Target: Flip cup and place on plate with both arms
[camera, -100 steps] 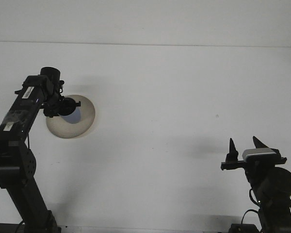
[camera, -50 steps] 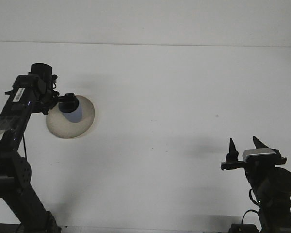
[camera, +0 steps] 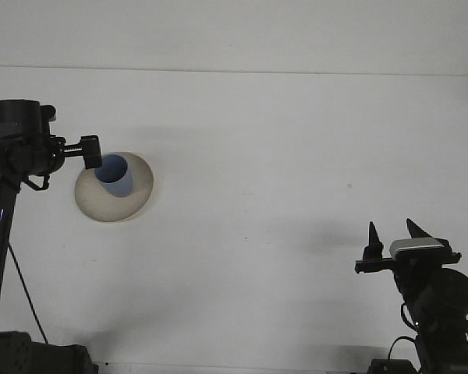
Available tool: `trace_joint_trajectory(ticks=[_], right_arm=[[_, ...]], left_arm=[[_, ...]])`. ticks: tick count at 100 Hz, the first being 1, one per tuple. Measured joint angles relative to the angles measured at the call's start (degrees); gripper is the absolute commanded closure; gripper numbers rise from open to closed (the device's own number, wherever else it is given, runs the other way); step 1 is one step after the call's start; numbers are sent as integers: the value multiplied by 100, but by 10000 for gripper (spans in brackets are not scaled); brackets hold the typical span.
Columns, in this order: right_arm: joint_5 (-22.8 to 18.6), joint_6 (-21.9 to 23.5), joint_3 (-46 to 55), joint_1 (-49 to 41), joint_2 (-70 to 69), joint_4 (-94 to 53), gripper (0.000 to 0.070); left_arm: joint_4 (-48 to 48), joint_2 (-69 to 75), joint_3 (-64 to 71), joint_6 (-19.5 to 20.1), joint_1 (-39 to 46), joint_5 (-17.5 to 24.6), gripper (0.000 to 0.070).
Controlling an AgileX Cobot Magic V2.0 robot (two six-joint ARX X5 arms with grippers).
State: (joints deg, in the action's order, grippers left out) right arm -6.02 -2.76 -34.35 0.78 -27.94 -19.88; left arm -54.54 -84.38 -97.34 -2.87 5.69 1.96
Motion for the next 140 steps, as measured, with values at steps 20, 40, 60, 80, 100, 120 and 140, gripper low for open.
trace_joint_trajectory(ticks=[20, 40, 60, 80, 100, 120, 140], right_arm=[[0, 0, 0, 0, 0, 0, 210], [0, 0, 0, 0, 0, 0, 210], [0, 0, 0, 0, 0, 0, 210], [0, 0, 0, 0, 0, 0, 210], [0, 0, 0, 0, 0, 0, 210], [0, 0, 0, 0, 0, 0, 210], [2, 0, 0, 0, 0, 0, 368]], left_arm=[[1010, 1226, 1451, -2, -212, 17, 33], [2588, 2765, 3434, -2, -498, 20, 33], [3781, 4019, 5010, 4, -638, 39, 33], [4328, 4610, 5941, 214, -761, 39, 34], [4487, 4688, 6098, 256, -898, 50, 34], [4487, 4688, 6098, 258, -898, 50, 45], [4478, 4688, 6098, 291, -898, 50, 356]])
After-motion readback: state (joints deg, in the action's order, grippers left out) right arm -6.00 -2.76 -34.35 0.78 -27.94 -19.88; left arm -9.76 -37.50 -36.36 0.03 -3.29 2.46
